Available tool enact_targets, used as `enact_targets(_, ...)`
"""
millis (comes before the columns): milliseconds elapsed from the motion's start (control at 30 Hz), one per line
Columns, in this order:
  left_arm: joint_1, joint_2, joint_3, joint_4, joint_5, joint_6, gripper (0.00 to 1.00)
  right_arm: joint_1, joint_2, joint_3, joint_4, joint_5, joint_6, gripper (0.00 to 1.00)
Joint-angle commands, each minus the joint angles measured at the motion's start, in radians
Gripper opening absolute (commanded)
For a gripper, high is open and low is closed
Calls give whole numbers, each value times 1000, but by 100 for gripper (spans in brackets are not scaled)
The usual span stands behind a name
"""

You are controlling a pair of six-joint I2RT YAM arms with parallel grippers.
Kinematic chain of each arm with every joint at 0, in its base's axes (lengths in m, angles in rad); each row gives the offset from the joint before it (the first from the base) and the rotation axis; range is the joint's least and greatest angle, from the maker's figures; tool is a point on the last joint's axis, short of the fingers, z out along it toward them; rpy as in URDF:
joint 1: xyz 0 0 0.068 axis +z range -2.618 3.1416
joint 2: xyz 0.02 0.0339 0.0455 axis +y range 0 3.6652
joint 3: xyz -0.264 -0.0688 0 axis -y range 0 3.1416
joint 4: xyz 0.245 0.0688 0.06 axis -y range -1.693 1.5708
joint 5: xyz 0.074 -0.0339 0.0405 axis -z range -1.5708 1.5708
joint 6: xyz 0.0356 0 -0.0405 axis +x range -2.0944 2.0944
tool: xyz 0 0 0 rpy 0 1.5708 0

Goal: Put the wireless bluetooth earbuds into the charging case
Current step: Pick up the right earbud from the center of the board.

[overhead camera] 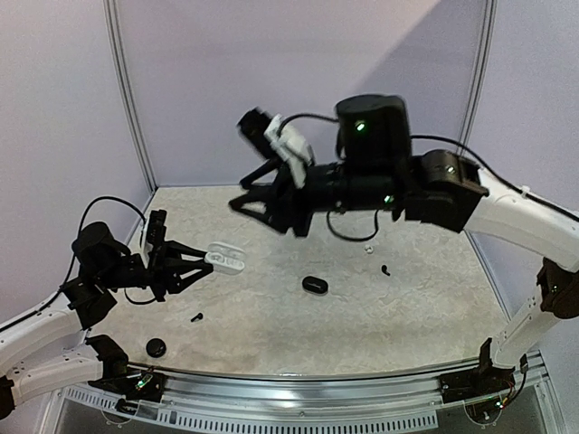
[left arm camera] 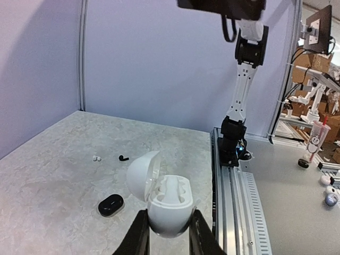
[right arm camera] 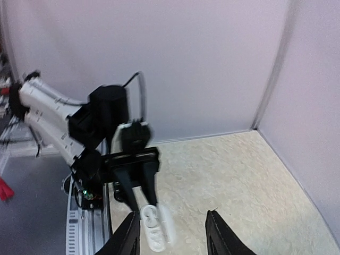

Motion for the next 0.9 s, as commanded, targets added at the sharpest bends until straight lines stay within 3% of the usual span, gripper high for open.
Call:
enact_targets(0, -8, -5, -19, 20, -39, -37, 0, -213, -78, 5, -140, 67, 244, 43)
enact_targets(200, -6, -15, -24, 20, -53, -36, 0, -525, -43, -101, -412, 138, 403, 42)
enact_targets(433, 0, -18, -29, 20, -66, -37, 0, -759, 75, -251, -427, 51, 371, 41)
enact_targets(633, 14, -8, -29, 18, -68, -26, 0, -848, 264, -239, -437, 14, 293, 33)
enact_targets(867, 38, 5, -24, 3, -66, -15, 0, -874, 449, -146, -412, -64, 220, 30)
